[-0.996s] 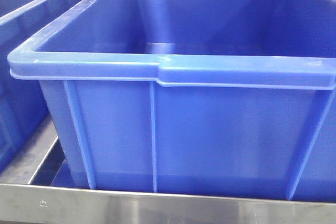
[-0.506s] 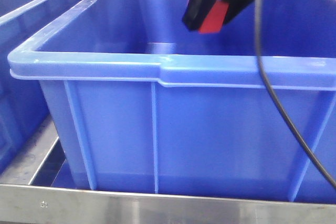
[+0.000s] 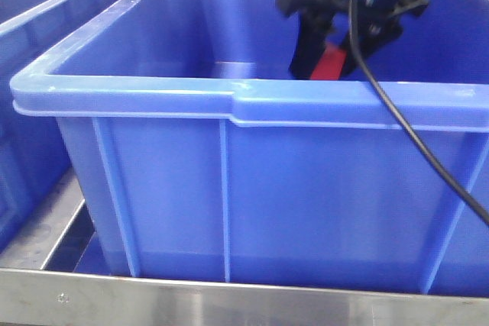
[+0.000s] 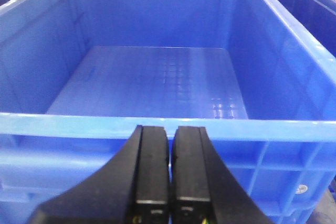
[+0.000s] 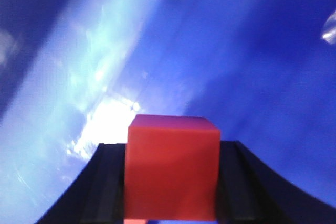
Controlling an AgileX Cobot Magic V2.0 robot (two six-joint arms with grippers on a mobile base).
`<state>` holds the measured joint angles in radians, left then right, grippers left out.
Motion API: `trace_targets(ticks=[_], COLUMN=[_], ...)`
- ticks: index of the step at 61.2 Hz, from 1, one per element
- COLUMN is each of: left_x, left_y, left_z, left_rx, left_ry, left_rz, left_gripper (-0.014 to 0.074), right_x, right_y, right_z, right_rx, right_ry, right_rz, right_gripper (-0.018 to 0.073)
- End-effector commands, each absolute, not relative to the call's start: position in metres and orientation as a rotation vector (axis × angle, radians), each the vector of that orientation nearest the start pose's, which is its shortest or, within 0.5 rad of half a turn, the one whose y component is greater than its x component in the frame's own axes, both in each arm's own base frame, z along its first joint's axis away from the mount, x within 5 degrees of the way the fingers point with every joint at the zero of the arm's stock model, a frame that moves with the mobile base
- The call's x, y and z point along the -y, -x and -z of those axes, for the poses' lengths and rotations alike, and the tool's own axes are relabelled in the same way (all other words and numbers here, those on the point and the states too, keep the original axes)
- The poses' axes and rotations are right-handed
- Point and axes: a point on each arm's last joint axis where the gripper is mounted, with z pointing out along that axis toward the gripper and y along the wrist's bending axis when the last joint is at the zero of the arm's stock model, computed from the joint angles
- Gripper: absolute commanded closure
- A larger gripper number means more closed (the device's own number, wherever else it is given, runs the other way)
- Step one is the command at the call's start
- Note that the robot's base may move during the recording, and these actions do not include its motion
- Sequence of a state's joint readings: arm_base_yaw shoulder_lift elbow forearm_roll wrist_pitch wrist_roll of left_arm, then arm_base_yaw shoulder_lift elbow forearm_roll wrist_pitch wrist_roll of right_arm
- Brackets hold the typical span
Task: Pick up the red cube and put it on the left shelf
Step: 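Lower the right gripper holding the red cube into the blue bin, then open the right gripper to release the red cube and raise it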
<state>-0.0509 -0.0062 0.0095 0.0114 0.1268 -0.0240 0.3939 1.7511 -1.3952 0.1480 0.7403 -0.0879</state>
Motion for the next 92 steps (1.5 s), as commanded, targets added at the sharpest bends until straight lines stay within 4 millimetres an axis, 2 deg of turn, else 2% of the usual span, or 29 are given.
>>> trace_targets(ticks=[1, 20, 39, 46, 55, 68, 72, 81, 87, 92], left_x=[0.003, 0.003, 0.003, 0.003, 0.003, 0.003, 0.003, 0.003, 0.003, 0.003], left_y=[-0.056, -0.056, -0.056, -0.056, -0.056, -0.056, -0.056, -0.056, -0.056, -0.056], left_z=[-0.200, -0.200, -0.200, -0.200, -0.200, -0.200, -0.200, -0.200, -0.200, -0.200], left_rx=[-1.533, -1.533, -1.533, -1.533, -1.533, -1.533, -1.533, -1.533, -1.533, -1.533], left_ry=[-0.024, -0.024, -0.024, -0.024, -0.024, -0.024, -0.024, -0.024, -0.024, -0.024], left_rz=[0.055, 0.055, 0.055, 0.055, 0.055, 0.055, 0.055, 0.055, 0.055, 0.055], left_gripper=[0.0495, 0.0495, 0.0495, 0.0495, 0.0495, 0.0495, 0.0495, 0.0495, 0.0495, 0.0495], right_x=[-0.156, -0.158, -0.158, -0.158, -0.158, -0.153, -0.150, -0.139, -0.130, -0.121], right_y=[-0.353, -0.359, -0.359, -0.358, -0.356, -0.342, -0.333, -0.306, -0.285, -0.264], right_z=[-0.296, -0.283, -0.283, -0.283, -0.288, -0.318, -0.333, -0.365, -0.377, -0.385], right_rx=[-2.453, -2.481, -2.482, -2.495, -2.519, -2.453, -2.413, -2.311, -2.255, -2.204], right_ry=[0.496, 0.501, 0.502, 0.506, 0.517, 0.508, 0.504, 0.488, 0.477, 0.464], right_rz=[-0.303, -0.294, -0.293, -0.294, -0.294, -0.315, -0.326, -0.340, -0.346, -0.351], right_gripper=[0.0468, 0.0201, 0.0012, -0.0026, -0.0026, -0.0010, 0.0037, 0.0208, 0.0294, 0.0326])
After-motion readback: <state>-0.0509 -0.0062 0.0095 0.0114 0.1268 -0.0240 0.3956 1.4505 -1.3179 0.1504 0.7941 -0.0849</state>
